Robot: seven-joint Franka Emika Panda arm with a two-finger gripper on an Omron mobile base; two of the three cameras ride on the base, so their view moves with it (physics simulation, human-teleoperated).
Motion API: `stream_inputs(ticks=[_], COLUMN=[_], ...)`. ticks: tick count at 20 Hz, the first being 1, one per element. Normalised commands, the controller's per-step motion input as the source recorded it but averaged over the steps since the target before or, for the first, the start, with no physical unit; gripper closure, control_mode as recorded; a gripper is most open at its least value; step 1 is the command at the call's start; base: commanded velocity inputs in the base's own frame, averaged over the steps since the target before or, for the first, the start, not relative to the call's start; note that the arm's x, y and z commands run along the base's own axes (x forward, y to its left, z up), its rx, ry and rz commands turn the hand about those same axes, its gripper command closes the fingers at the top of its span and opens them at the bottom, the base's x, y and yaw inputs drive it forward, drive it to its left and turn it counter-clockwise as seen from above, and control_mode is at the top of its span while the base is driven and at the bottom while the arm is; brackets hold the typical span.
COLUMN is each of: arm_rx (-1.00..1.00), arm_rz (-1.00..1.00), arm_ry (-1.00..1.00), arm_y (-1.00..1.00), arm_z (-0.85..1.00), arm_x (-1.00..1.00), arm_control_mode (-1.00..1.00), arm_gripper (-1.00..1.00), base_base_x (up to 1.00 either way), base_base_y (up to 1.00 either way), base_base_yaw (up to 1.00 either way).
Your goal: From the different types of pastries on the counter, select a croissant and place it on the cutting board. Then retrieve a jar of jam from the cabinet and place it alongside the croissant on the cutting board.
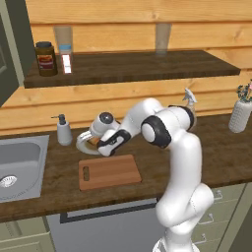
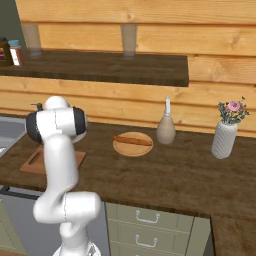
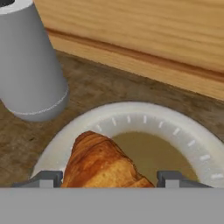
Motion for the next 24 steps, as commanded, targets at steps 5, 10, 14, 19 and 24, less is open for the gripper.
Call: stream_inputs(ticks=[5,10,14,19,24], arm_rx=[0.16,0.11,0.08,0.08,0.00], arm_rz=[-0.27,-0.24,-0.16,-0.13,-0.01], arm_ry=[0.14,0.08,0.11,0.10,-0.01], arm_y=[-0.09,-0.27,-0.39,-0.49,-0.36], arm_z=[0.50,0.29,0.34,0.47,0.47], arm_x=[-0.73,-0.81,-0.59,-0.46,-0.01], arm_control_mode=[-1.00,-1.00,-1.00,-1.00,-1.00], arm_gripper=[1.00,1.00,1.00,1.00,1.00], base_base_x=[0.00,0.00,0.00,0.00,0.00], base_base_y=[0.00,0.00,0.00,0.00,0.00], base_base_yaw=[0.00,0.00,0.00,0.00,0.00])
